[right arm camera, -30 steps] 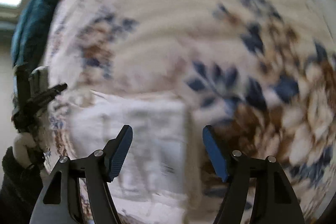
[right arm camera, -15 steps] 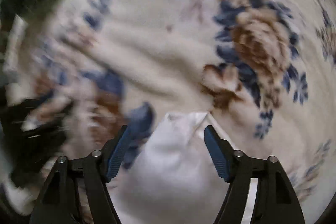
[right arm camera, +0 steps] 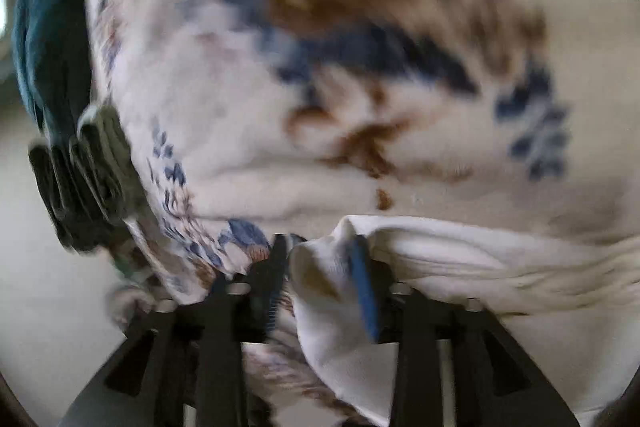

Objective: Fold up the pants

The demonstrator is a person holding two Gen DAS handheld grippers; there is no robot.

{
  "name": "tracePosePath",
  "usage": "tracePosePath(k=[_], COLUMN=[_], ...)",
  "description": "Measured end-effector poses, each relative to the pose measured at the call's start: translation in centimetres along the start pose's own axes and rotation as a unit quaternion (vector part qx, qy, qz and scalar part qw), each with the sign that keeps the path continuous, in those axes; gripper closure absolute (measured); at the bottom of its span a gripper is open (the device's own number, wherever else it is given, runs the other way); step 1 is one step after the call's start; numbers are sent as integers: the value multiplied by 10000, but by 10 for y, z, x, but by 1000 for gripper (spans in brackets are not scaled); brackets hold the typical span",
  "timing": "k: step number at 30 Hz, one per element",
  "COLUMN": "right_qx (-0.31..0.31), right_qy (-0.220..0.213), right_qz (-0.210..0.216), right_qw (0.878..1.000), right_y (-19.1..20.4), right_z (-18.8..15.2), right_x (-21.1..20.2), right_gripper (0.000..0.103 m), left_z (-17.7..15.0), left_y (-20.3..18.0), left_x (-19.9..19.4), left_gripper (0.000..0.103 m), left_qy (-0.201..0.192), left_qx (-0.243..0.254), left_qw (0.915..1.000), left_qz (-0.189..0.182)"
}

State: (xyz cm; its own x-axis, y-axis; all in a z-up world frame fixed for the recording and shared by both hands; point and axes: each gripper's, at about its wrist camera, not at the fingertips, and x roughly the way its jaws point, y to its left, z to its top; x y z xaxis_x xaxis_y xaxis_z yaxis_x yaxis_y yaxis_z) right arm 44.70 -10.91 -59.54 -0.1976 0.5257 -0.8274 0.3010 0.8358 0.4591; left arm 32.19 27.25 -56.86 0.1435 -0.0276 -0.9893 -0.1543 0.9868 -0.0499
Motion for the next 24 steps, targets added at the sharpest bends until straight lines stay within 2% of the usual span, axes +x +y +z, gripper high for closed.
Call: tracePosePath(k=[1,2,3,4,7,8,9,10,11,12,13,14,15,16,17,18,20,21,22,24], right_qx=[-435,-772,-1131,-1344,-1838,-1940,-1991,-1769,-1492,-1222,-759,-236,329,747,978,958,559,188,-107,-725], right_qy=[-136,-188,-186,-99,431,565,723,678,575,487,453,429,416,429,395,272,200,1,-224,-724], right_qz=[-393,-708,-1113,-1493,-2595,-2783,-2791,-2553,-2348,-1923,-1344,-750,-94,380,639,661,432,233,171,-9], right_qw=[9982,9943,9872,9796,9471,9390,9366,9481,9588,9725,9870,9960,9985,9956,9924,9928,9973,9996,9995,9947], right_y=[19,31,47,56,65,65,64,59,55,47,31,13,-12,-33,-47,-52,-42,-28,-16,7], right_z=[-2,-2,-5,-6,-20,-23,-26,-25,-22,-19,-16,-14,-12,-12,-12,-12,-12,-13,-14,-19], right_x=[-9,-17,-17,-11,28,39,52,54,51,45,38,31,24,21,17,11,2,-10,-22,-50], right_gripper=[31,30,30,30,30,32,53,65,67,73,74,74,75,75,75,75,73,60,33,14], left_z=[0,1,1,1,1,1,2,2,1,1,1,0,-1,-4,-5,-7,-9,-10,-10,-11], left_y=[1,2,2,2,2,2,1,1,2,3,4,7,6,6,6,3,-2,-6,-8,-16], left_x=[0,2,3,7,9,8,7,5,5,5,5,6,5,4,3,3,0,-4,-7,-14], left_gripper=[50,44,27,21,21,21,21,21,21,21,21,21,21,21,21,21,11,11,11,11], left_qy=[20,75,158,285,332,324,315,304,279,256,231,172,128,69,16,11,99,98,75,32], left_qx=[-40,-75,-95,-108,-72,-29,1,23,41,46,38,4,-1,9,24,36,127,170,213,280], left_qw=[10000,9998,9995,9989,9990,9991,9991,9992,9992,9993,9993,9995,9997,9998,9998,9998,9992,9990,9987,9977], left_qz=[-57,-142,-246,-358,-292,-270,-268,-275,-277,-280,-285,-266,-227,-194,-183,-214,-372,-397,-447,-622])
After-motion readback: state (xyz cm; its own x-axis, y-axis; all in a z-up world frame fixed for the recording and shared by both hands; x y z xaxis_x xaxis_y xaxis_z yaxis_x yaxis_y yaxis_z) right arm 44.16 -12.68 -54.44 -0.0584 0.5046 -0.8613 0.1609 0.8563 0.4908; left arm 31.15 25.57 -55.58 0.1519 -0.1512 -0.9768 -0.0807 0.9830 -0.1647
